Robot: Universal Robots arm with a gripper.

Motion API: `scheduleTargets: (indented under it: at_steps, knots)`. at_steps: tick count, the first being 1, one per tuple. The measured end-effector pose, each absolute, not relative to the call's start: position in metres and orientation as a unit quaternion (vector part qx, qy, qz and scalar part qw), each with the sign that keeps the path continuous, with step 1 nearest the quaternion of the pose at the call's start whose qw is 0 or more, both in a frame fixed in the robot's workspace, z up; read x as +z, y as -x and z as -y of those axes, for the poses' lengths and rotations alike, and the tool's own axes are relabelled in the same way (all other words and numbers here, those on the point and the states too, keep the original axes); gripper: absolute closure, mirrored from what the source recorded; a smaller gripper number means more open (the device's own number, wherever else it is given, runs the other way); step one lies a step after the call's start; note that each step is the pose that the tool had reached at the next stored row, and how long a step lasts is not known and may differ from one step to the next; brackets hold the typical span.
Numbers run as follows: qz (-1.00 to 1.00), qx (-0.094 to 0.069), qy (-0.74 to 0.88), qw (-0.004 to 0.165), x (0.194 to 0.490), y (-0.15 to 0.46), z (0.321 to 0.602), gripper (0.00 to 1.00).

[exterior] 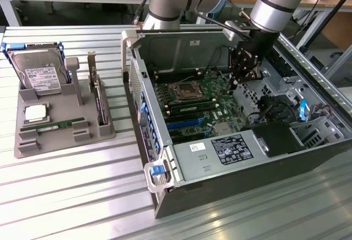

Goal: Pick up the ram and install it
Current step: 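Press down the ram until it locks into place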

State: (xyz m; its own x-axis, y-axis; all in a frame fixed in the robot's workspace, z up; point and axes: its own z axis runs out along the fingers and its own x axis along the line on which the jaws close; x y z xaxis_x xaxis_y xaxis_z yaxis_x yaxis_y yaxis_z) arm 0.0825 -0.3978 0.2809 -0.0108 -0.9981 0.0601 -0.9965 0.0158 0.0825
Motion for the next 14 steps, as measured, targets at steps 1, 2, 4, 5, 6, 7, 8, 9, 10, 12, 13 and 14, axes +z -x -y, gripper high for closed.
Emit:
scheduleTargets:
  at_steps: [1, 2, 4, 5, 6, 7, 8, 9, 10, 12, 13, 14]
  knots:
    - [0.711, -0.008, -0.701, 0.050, 0.281, -0.082, 0.398, 0.89]
    - [0.711, -0.008, -0.701, 0.051, 0.281, -0.078, 0.398, 0.89]
    - [0.711, -0.008, -0.701, 0.050, 0.277, -0.060, 0.398, 0.89]
    - [0.711, -0.008, -0.701, 0.050, 0.274, -0.056, 0.398, 0.89]
    - [0.711, -0.008, -0.701, 0.050, 0.271, -0.055, 0.398, 0.89]
    - [0.711, -0.008, -0.702, 0.050, 0.268, -0.055, 0.398, 0.89]
    - [0.711, -0.008, -0.701, 0.050, 0.264, -0.055, 0.398, 0.89]
    - [0.711, -0.008, -0.701, 0.050, 0.260, -0.054, 0.398, 0.89]
    - [0.711, -0.008, -0.701, 0.050, 0.252, -0.054, 0.398, 0.89]
    - [0.711, -0.008, -0.701, 0.050, 0.246, -0.054, 0.398, 0.89]
    - [0.711, -0.008, -0.701, 0.050, 0.244, -0.054, 0.398, 0.89]
    - [0.711, -0.008, -0.701, 0.050, 0.243, -0.054, 0.398, 0.89]
